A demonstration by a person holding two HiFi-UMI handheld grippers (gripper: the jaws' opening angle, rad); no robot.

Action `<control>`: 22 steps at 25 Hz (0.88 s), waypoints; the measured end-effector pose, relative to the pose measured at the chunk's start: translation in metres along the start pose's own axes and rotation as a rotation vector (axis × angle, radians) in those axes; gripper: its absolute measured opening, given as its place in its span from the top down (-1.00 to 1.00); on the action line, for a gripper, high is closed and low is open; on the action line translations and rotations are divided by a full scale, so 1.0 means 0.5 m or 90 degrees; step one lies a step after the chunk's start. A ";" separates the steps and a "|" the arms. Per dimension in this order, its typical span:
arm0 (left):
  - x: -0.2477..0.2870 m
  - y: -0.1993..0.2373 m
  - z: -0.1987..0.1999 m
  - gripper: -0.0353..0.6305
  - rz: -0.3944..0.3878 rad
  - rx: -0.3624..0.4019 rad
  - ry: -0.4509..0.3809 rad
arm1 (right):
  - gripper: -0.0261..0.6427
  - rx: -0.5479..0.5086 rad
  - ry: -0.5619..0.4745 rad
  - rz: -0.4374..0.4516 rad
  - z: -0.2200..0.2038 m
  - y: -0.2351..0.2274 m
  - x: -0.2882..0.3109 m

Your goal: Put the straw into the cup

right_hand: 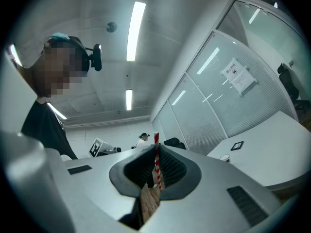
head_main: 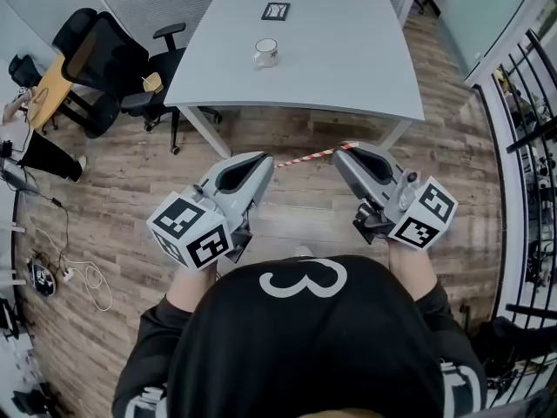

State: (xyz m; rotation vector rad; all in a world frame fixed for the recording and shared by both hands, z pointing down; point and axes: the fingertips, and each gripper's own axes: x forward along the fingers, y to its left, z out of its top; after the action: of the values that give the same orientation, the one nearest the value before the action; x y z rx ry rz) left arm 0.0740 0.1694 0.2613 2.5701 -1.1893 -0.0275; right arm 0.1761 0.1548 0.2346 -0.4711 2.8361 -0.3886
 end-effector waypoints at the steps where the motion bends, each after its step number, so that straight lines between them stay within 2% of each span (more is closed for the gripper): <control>1: 0.010 0.000 0.002 0.84 0.001 0.001 -0.001 | 0.87 0.000 -0.001 0.002 0.004 -0.009 -0.002; 9: 0.072 -0.007 0.010 0.84 0.010 0.021 -0.012 | 0.87 -0.018 -0.013 0.017 0.038 -0.065 -0.025; 22: 0.096 0.005 0.027 0.84 0.025 0.031 -0.027 | 0.87 -0.025 -0.014 0.036 0.054 -0.096 -0.015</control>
State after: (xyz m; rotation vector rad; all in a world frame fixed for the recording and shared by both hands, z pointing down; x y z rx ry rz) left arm 0.1018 0.1283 0.2546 2.6000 -1.2709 -0.0457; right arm 0.2039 0.1074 0.2250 -0.3994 2.8329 -0.3152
